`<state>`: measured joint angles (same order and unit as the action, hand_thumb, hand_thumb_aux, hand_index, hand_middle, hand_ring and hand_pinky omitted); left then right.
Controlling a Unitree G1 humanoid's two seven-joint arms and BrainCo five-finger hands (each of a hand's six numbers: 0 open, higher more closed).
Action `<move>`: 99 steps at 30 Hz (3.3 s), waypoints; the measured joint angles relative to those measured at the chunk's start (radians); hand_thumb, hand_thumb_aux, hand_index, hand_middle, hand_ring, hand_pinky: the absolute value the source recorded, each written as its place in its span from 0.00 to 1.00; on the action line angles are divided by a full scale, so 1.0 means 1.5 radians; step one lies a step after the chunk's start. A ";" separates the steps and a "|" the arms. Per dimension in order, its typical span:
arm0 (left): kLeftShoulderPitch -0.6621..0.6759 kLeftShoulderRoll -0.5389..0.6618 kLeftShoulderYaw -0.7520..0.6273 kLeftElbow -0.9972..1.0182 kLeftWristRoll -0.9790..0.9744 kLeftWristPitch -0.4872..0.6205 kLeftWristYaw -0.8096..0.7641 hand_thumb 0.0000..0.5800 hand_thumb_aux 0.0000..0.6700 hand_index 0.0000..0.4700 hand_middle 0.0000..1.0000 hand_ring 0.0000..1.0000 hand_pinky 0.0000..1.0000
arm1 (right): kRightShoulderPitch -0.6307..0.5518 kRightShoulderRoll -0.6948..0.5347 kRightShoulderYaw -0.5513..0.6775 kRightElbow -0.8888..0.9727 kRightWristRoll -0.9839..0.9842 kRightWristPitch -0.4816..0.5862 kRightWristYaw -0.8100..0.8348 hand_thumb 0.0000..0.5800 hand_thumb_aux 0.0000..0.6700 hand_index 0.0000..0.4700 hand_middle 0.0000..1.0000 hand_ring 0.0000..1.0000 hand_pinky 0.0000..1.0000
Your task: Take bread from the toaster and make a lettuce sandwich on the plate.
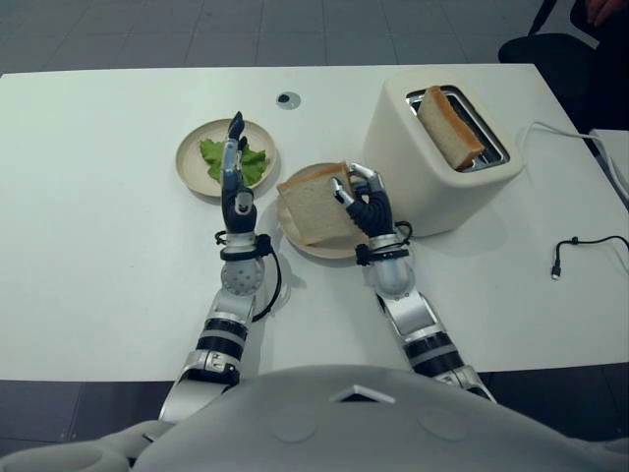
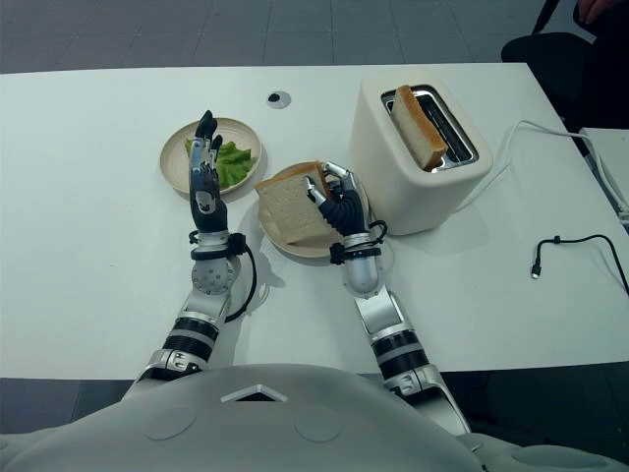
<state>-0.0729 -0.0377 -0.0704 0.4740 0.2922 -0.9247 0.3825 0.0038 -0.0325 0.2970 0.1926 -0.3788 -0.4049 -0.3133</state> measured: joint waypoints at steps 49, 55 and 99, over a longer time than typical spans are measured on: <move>-0.062 0.392 -0.162 -0.073 -0.059 0.119 -0.314 0.74 0.49 0.49 0.00 0.00 0.00 | 0.040 -0.113 -0.031 -0.389 -0.246 0.115 -0.016 0.00 0.00 0.00 0.00 0.00 0.00; -0.018 0.377 -0.184 -0.101 -0.014 0.145 -0.376 0.44 0.25 0.25 0.00 0.00 0.00 | 0.043 -0.164 -0.192 -0.474 -0.189 0.106 0.011 0.00 0.00 0.00 0.00 0.00 0.00; -0.002 0.381 -0.190 -0.242 0.285 0.199 -0.075 1.00 1.00 1.00 0.00 0.00 0.00 | 0.037 -0.153 -0.202 -0.355 -0.219 0.060 0.000 0.00 0.00 0.00 0.00 0.00 0.00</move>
<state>-0.0764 0.5341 -0.3557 0.1117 0.7202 -0.6265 0.2694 0.0597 -0.2617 -0.0063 -0.3397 -0.7080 -0.3151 -0.3134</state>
